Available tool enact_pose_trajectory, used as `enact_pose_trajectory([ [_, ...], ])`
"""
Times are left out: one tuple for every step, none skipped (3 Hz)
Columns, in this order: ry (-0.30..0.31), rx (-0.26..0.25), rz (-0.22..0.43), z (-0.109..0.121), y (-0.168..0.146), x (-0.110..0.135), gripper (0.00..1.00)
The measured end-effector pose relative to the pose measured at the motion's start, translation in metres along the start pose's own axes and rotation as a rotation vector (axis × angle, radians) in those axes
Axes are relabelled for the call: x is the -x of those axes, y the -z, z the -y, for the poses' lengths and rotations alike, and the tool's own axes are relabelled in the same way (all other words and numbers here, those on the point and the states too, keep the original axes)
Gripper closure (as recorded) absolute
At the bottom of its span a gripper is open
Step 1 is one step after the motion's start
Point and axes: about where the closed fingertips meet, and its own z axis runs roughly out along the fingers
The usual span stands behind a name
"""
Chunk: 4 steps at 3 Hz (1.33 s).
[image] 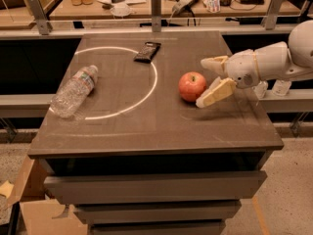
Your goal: Move apple near water bottle
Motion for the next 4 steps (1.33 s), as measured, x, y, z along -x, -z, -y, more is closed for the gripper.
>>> enact_pose_trajectory([
  [0.016,0.028,0.013,0.0,-0.017,0.003,0.37],
  [0.022,0.044,0.034,-0.001,-0.026,0.008,0.6],
  [0.051,0.053,0.094,-0.002,-0.038,0.044,0.83],
  [0.082,0.072,0.188,-0.011,-0.073,0.117,1.0],
])
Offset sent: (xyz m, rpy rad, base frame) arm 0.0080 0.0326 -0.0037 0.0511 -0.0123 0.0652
